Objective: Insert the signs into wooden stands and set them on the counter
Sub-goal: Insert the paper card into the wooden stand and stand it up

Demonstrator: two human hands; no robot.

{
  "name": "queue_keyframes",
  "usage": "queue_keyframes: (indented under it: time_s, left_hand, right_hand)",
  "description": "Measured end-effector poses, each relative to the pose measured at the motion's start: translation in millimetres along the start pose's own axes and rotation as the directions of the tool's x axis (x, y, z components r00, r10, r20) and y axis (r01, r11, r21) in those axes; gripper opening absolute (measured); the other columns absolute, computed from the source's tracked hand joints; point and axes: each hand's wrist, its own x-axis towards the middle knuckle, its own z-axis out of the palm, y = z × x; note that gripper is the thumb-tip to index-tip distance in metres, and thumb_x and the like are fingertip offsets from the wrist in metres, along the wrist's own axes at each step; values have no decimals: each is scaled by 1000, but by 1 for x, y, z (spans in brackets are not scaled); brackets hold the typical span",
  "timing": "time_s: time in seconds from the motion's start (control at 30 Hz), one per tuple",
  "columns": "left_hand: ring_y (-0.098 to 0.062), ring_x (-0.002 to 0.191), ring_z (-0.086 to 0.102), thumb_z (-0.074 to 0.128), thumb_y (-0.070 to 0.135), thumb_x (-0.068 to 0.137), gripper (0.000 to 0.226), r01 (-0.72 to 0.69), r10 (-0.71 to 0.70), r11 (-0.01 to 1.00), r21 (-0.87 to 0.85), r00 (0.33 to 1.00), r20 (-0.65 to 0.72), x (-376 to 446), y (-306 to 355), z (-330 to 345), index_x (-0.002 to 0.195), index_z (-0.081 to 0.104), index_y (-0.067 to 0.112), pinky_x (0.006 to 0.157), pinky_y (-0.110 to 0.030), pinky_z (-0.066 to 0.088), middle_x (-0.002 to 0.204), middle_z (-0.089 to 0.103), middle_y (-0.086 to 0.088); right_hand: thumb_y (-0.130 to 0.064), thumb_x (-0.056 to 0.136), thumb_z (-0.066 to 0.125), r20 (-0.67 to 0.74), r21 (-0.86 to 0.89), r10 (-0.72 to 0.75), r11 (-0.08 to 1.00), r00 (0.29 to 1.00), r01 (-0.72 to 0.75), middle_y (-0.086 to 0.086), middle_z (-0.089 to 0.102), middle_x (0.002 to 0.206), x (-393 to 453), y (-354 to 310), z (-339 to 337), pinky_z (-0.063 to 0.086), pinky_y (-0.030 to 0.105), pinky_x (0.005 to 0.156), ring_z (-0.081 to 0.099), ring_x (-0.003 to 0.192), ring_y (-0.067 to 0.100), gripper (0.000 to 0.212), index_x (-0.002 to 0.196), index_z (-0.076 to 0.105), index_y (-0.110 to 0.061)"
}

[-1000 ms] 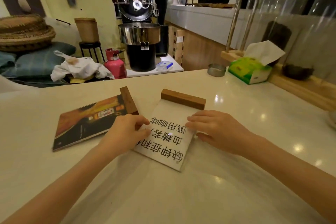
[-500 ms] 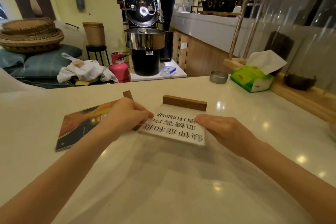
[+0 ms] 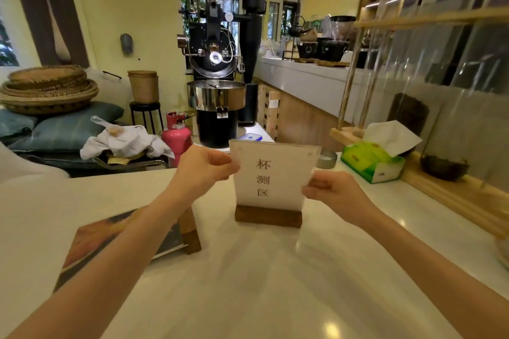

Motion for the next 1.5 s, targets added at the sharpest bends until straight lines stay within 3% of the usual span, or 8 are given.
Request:
queue_keyframes:
  time_s: [0.27, 0.53, 0.77, 0.97, 1.03, 1.17, 1.33, 1.5]
  left_hand:
    - [-10, 85, 56, 59, 20, 83, 28, -49, 52, 999, 23, 991, -122, 25, -9, 22, 108, 63, 10, 82, -26, 43, 105, 67, -4]
    - [-25, 99, 63, 56, 15, 85, 25, -47, 38, 994, -98, 994, -100, 34, -16, 29, 107, 61, 5, 88, -39, 53, 109, 67, -14]
    - [-11, 93, 55, 58, 25, 83, 41, -27, 29, 998, 51, 999, -22, 16, -28, 16, 122, 50, 16, 85, -27, 43, 110, 64, -3]
    - [-13, 101, 58, 56, 29, 84, 35, 31, -38, 994, 103, 997, 72, -22, -47, -32, 117, 54, 19, 90, -29, 44, 114, 63, -1]
    - [-11, 99, 57, 56, 28, 84, 32, 30, -39, 984, 178, 998, 50, -34, -55, -51, 115, 57, 19, 89, -26, 43, 111, 62, 2]
    - [-11, 95, 58, 59, 25, 83, 30, 38, -43, 960, 277, 999, 12, -62, -72, -81, 112, 61, 18, 77, -15, 42, 104, 62, 4]
    - [-14, 95, 56, 67, 26, 76, 34, 143, -141, 919, 367, 989, -35, -94, -102, -106, 109, 63, 21, 85, -25, 42, 114, 66, -4]
    - [-7, 103, 50, 73, 19, 71, 49, 136, -129, 898, 418, 991, -46, -129, -121, -122, 117, 57, 26, 84, -10, 37, 119, 60, 4]
  right_hand:
    - [-7, 83, 60, 54, 108, 124, 986, 991, -130, 11, 70, 100, 22, 4, 1, 55, 33, 84, 66, 89, 22, 23, 106, 64, -7]
    - [-8, 85, 58, 52, 165, 184, 968, 982, -190, 7, 66, 95, 25, 3, 2, 55, 12, 64, 64, 80, 11, 16, 100, 63, -7]
    - [-27, 81, 64, 162, -369, 404, 871, 900, -324, 9, 64, 87, 17, -15, 8, 45, 22, 59, 57, 69, 15, 30, 99, 64, -4]
    - [-21, 82, 63, 240, -375, 275, 911, 931, -173, 8, 61, 107, 12, -52, 20, 41, 16, 57, 52, 80, 15, 37, 116, 56, -9]
    - [-23, 80, 65, 273, -364, 222, 924, 936, -113, 8, 58, 122, 15, -67, 28, 43, 19, 70, 48, 89, 15, 32, 109, 62, -10]
    - [-32, 80, 64, 349, -281, 23, 956, 937, 81, -1, 63, 96, 20, -101, 55, 43, 21, 76, 56, 91, 13, 25, 100, 66, -17]
    - [-22, 83, 62, 495, -95, -250, 936, 832, 338, 1, 67, 108, 13, -135, 104, 51, 28, 87, 61, 94, 13, 26, 109, 63, -20]
    - [-22, 87, 56, 572, -216, -385, 780, 724, 587, 4, 55, 131, -3, -143, 158, 43, 31, 95, 51, 116, 20, 39, 125, 50, -18]
